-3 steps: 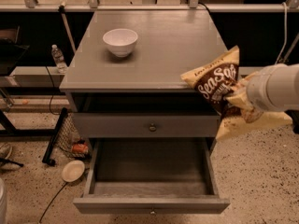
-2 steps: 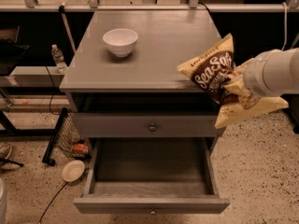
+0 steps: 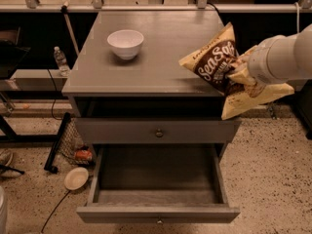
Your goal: Pick brown chip bag from middle drawer and place on counter
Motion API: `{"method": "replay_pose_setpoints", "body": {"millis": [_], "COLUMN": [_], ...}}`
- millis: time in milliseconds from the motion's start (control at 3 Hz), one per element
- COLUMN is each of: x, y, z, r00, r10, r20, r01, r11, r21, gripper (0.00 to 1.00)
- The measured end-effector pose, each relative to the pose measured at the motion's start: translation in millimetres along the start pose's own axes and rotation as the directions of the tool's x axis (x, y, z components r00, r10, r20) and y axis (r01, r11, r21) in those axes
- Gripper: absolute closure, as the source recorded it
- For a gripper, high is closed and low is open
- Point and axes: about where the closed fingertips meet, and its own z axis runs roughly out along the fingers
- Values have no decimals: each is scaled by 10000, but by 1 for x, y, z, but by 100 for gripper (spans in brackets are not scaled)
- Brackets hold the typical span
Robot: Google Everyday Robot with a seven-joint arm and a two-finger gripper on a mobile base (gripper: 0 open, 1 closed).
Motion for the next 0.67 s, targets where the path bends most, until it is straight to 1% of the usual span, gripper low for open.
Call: {"method": "replay_pose_setpoints", "body": {"millis": [333, 667], "x": [-12, -29], "y": [-23, -46], "z": [7, 14], "r00": [9983, 9921], "r10": [-496, -1030], "r20": [306, 714], "r01": [493, 1035], "r11": [9987, 9946], "r21": [93, -34], "gripper": [100, 100]}}
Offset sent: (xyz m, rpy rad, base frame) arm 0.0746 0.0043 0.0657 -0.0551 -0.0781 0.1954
